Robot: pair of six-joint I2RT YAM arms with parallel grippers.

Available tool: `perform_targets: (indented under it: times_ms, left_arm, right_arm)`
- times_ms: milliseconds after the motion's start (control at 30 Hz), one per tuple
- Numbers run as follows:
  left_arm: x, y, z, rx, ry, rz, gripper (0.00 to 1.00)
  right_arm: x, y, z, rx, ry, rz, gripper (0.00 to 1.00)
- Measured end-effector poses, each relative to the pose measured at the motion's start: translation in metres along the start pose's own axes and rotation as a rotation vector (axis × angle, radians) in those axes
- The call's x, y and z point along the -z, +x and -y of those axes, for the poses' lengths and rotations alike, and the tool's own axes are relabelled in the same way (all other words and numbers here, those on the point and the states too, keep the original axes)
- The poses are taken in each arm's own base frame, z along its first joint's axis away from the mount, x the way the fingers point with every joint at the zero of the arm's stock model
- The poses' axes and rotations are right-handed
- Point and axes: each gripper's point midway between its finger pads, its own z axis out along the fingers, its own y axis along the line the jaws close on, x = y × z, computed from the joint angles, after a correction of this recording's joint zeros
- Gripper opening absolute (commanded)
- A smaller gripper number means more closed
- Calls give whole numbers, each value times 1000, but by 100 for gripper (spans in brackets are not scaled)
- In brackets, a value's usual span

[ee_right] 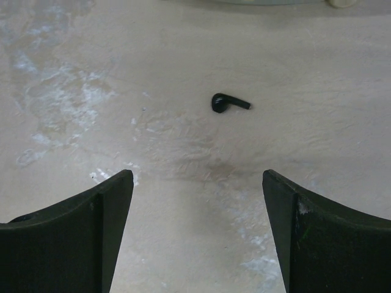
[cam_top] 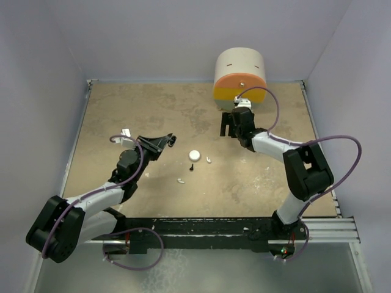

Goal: Insert the wireless bluetooth earbuds into the charging case
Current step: Pick up the earbud from the center of the board.

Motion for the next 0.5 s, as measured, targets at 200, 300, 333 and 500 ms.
perform_targets:
  times_ms: [200, 300, 333, 500]
  left_arm:
    - [3, 0, 0, 3, 9, 2, 0]
    - [3, 0, 1, 3, 11, 3, 0]
    - [3, -1, 1, 3, 12, 3, 0]
    - [4, -1, 3, 4, 17, 6, 0]
  right_arm:
    - [-13, -7, 22, 15, 40, 12, 91]
    - [-18, -11, 23, 37, 34, 34, 92]
    - [-20, -12, 22, 44, 30, 41, 92]
    - [-27, -20, 17, 49, 9, 89, 92]
